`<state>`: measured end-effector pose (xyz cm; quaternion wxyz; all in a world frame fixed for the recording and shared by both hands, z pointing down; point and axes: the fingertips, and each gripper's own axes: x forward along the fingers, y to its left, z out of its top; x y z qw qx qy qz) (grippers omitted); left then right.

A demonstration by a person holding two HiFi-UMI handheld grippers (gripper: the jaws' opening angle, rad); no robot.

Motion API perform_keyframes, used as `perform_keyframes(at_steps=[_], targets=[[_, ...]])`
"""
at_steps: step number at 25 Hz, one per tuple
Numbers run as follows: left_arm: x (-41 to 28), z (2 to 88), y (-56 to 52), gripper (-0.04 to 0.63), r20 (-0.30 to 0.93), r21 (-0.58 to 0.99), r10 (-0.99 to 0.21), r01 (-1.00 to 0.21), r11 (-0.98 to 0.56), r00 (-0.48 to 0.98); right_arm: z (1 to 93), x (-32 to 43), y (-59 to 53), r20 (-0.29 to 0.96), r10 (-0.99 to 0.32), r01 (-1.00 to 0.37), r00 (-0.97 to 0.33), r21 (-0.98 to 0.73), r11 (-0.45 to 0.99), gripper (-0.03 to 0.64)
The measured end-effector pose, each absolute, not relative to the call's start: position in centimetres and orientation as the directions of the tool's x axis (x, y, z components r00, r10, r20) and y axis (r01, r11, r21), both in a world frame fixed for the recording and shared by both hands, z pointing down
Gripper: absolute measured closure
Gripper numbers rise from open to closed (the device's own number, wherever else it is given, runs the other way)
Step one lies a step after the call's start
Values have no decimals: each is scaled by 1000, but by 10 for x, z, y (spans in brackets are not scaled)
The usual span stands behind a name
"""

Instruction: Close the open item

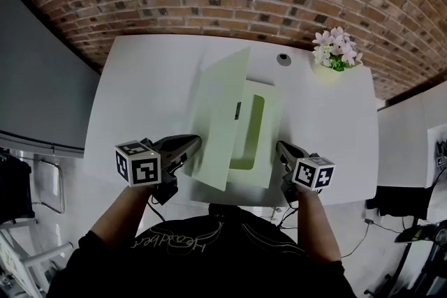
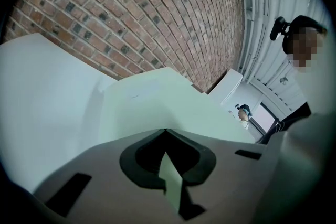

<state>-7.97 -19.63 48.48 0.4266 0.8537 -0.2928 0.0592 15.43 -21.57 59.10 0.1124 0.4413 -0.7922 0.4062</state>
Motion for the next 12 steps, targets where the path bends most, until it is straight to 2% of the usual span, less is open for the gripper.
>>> perform_keyframes(at_steps=[12], targets=[[-55, 500, -195, 594, 396, 687, -384, -547, -479, 834, 593, 147, -214, 521, -608, -774, -599, -571, 274, 614]])
